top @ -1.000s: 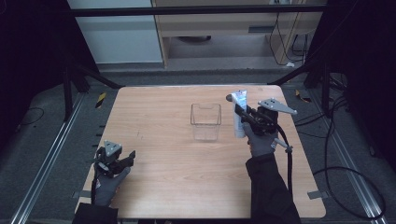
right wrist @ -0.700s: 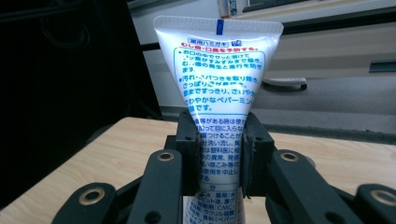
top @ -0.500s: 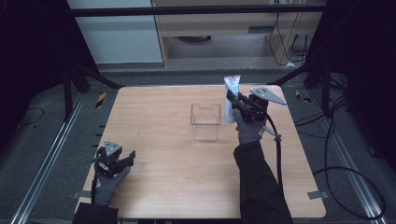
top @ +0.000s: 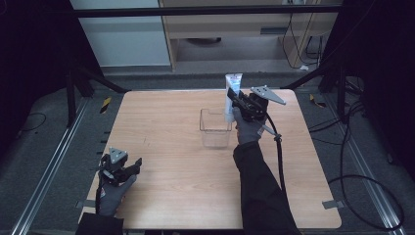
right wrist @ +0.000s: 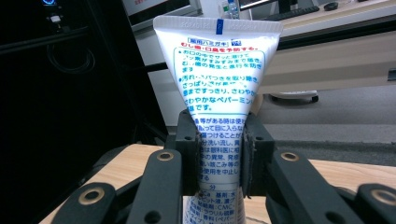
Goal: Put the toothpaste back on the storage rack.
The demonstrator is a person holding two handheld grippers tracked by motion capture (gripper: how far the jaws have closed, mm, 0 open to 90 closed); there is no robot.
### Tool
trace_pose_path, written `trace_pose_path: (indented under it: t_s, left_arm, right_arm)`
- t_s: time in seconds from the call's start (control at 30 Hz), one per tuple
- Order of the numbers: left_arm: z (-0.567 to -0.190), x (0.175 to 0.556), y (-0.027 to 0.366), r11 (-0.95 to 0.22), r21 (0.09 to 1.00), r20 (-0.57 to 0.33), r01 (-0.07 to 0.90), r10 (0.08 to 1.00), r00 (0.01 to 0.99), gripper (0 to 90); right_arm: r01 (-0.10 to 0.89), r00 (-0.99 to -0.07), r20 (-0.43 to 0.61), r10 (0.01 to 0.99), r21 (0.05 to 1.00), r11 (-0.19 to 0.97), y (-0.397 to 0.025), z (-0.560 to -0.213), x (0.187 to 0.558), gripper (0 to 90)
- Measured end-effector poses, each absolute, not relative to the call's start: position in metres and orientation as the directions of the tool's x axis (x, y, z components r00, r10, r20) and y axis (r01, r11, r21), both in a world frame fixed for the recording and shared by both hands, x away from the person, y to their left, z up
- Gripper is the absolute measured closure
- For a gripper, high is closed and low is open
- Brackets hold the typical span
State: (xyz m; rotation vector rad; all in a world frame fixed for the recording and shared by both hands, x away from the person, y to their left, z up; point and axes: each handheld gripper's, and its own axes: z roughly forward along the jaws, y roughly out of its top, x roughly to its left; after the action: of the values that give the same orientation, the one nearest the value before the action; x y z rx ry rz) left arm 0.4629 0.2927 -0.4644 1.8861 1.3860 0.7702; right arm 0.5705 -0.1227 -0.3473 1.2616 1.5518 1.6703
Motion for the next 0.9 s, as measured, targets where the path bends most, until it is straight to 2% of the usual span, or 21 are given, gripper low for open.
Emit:
trace_pose_path:
  t_s: [0.9]
  left_arm:
    - [-0.465,0.463,0.294,-0.215,0.793,0.072,0.57,0.962,0.263,42.3]
  right_arm:
    - [0.27,-0.398,0.28,0.874,0.946,-0.18,-0.087,-0.39,0.602,72.5]
